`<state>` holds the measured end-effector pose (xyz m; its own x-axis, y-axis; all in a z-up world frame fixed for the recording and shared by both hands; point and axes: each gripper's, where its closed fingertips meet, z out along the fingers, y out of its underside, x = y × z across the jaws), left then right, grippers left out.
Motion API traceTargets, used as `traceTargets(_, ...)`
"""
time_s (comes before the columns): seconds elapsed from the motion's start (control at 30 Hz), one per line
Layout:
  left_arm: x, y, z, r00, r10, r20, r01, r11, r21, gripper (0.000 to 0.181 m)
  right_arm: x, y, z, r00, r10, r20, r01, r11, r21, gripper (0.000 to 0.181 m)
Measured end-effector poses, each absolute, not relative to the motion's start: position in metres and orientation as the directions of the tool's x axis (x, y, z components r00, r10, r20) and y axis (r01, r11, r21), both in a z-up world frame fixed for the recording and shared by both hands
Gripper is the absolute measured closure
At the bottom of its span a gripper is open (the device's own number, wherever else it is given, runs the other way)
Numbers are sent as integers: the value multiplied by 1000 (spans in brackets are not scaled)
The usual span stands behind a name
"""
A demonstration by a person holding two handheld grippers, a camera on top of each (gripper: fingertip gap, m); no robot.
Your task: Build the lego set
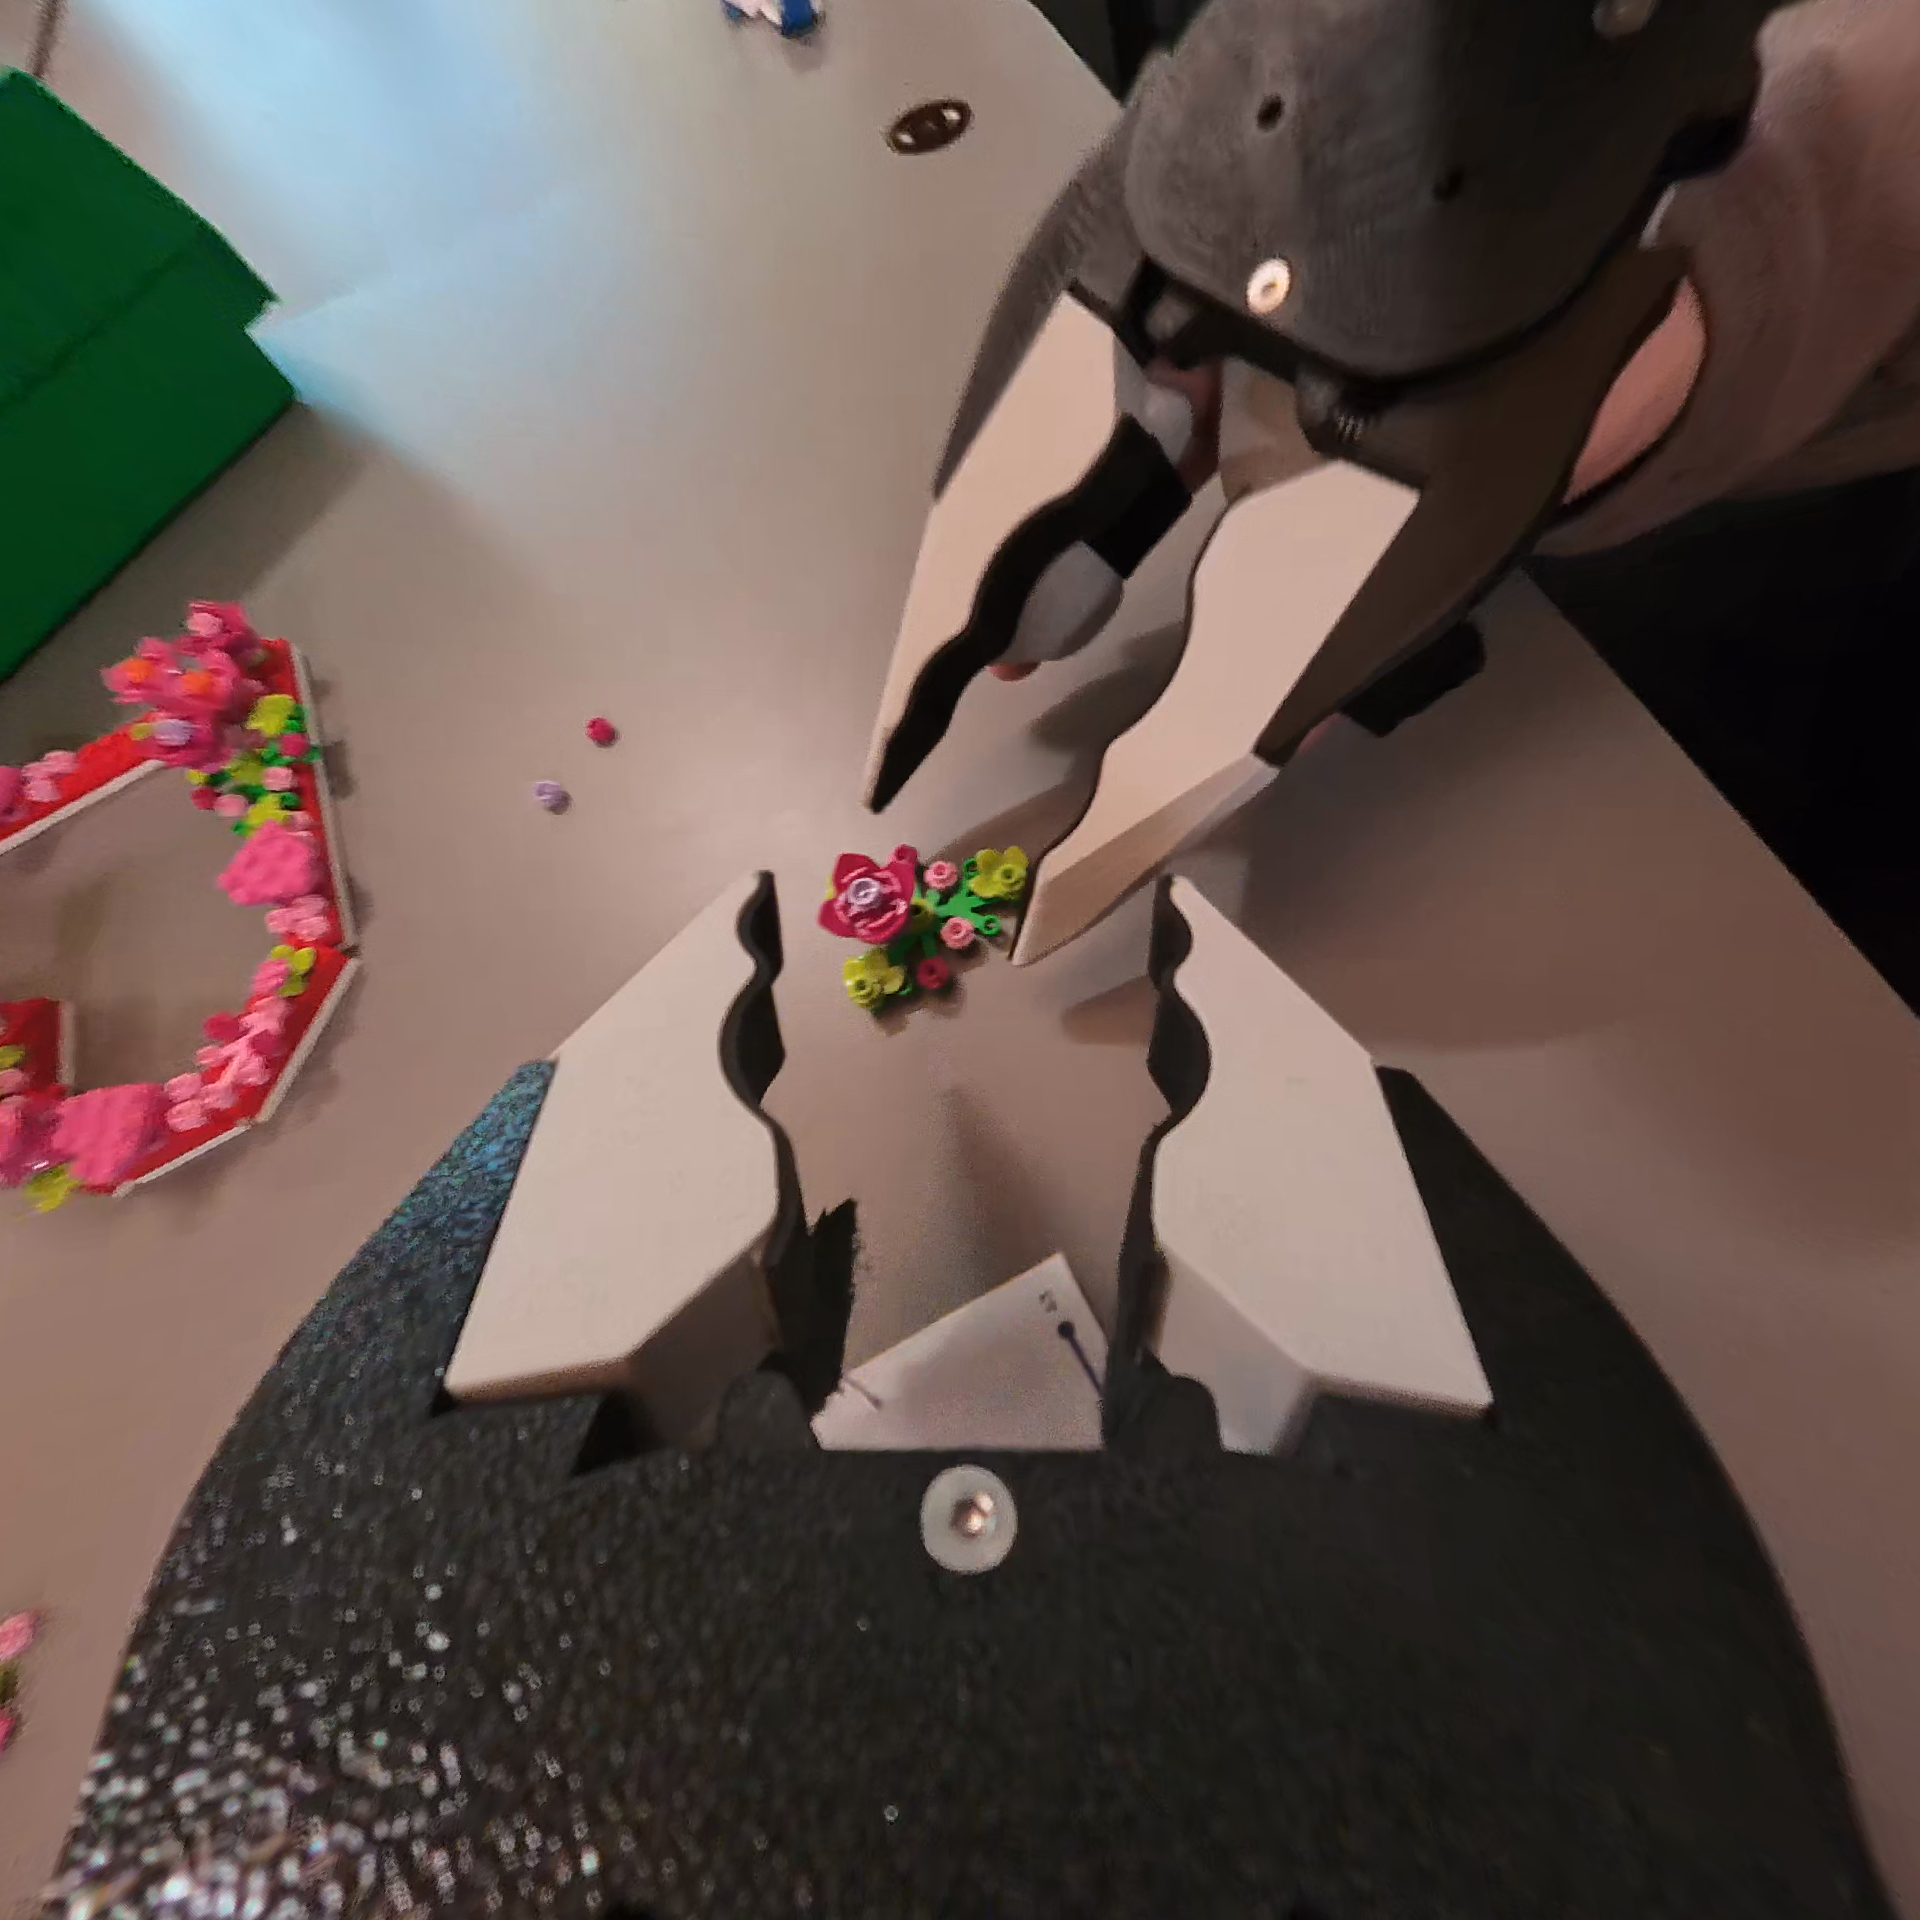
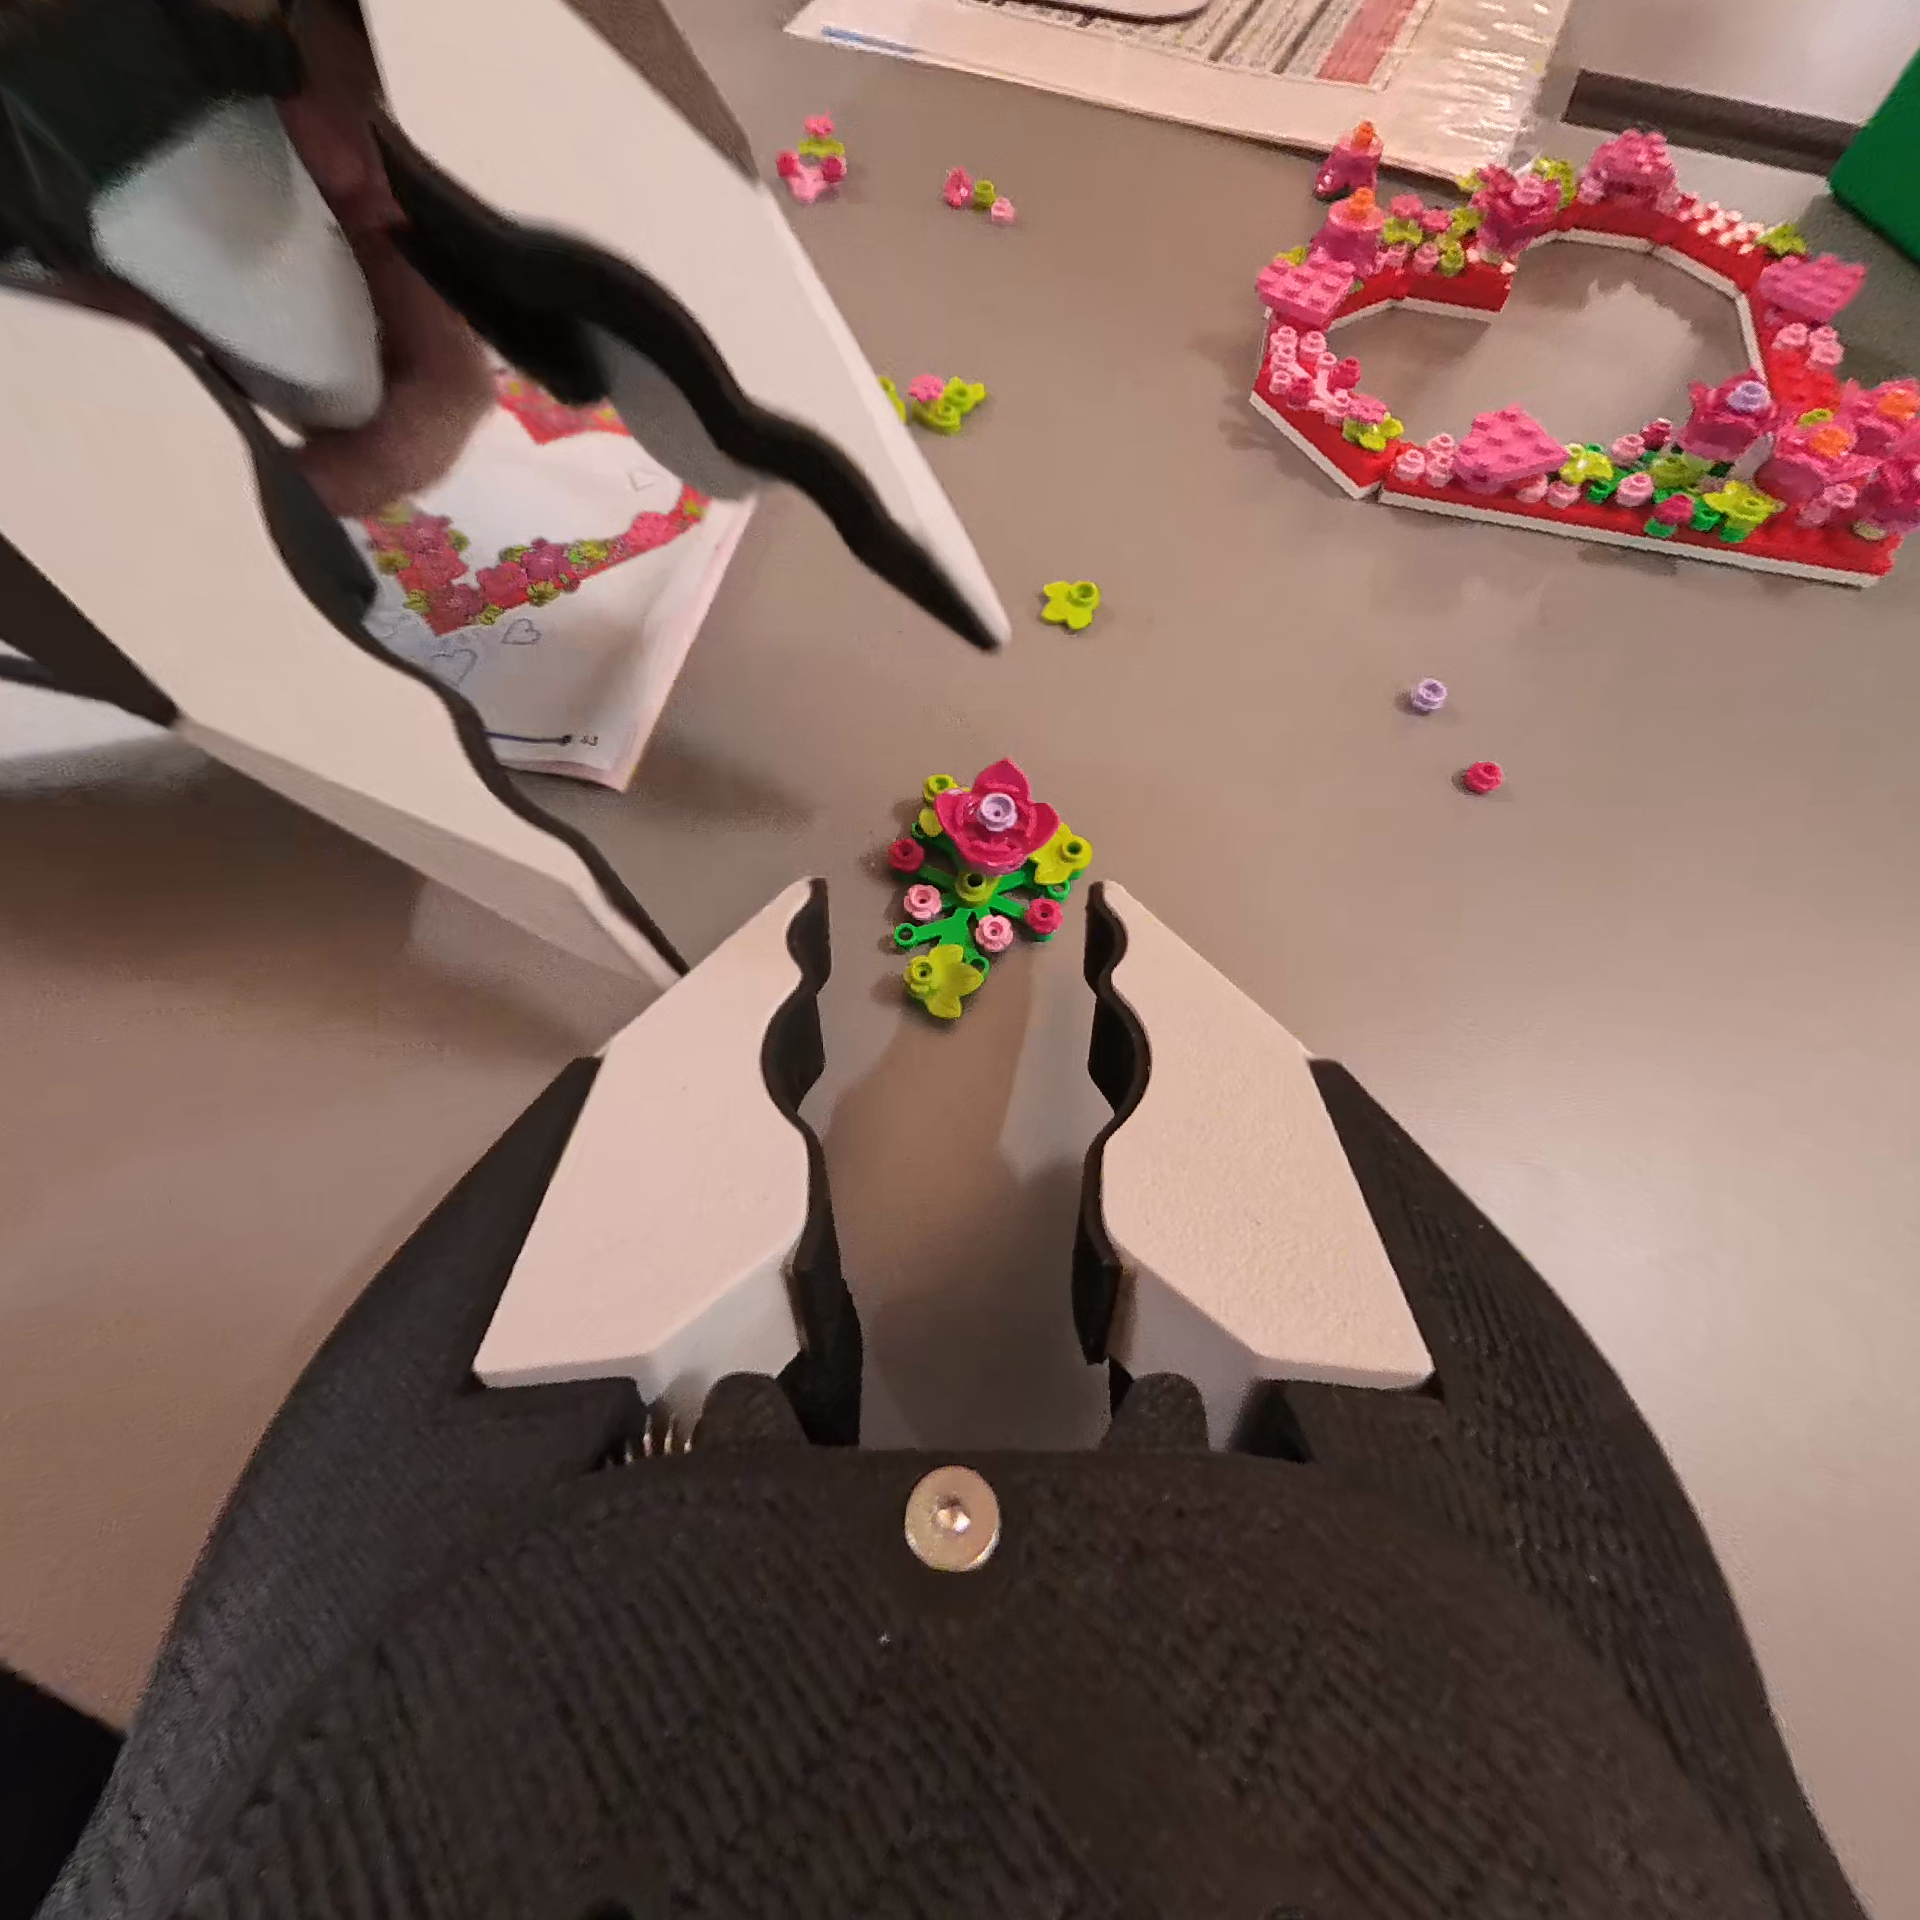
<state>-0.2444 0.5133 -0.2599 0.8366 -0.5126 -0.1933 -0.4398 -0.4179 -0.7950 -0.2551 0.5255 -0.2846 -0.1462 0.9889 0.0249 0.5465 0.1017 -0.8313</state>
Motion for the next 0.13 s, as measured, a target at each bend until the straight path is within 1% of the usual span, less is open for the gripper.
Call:
traceTargets(0.03,-248,512,-255,842,-502,-199,-435,-412,-801,112,-257,525,-286,-139,990,37,554,109,-825,133)
traceTargets(0.13,-256,509,-245,853,-476,-212,-426,-402,-811,112,-263,527,-286,-102,992,74,555,118,-824,135)
